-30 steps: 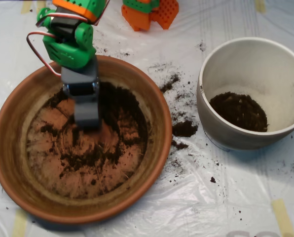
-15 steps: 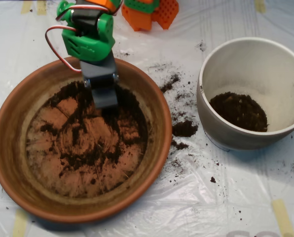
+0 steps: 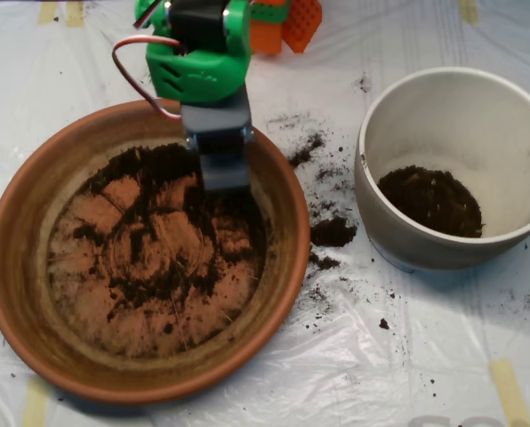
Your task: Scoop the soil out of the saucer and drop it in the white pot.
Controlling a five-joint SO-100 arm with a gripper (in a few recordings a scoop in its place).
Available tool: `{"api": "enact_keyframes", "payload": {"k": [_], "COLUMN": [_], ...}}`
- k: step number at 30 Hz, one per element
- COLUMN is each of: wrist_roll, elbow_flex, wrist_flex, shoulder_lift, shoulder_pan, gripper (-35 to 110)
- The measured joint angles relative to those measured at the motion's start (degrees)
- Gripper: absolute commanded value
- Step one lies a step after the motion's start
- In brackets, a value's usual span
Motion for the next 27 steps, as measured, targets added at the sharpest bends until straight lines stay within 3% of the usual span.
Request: {"api": "enact_keyframes", "payload": {"k": [20,27], "wrist_roll": [5.71,7.21], "elbow_flex": [-34.1,-51.94], "wrist_flex": [20.65,25.75], "shoulder_lift": [2.46,-8.88], "shoulder_pan": [-24.79,-33.84], "gripper": [-1,3]}}
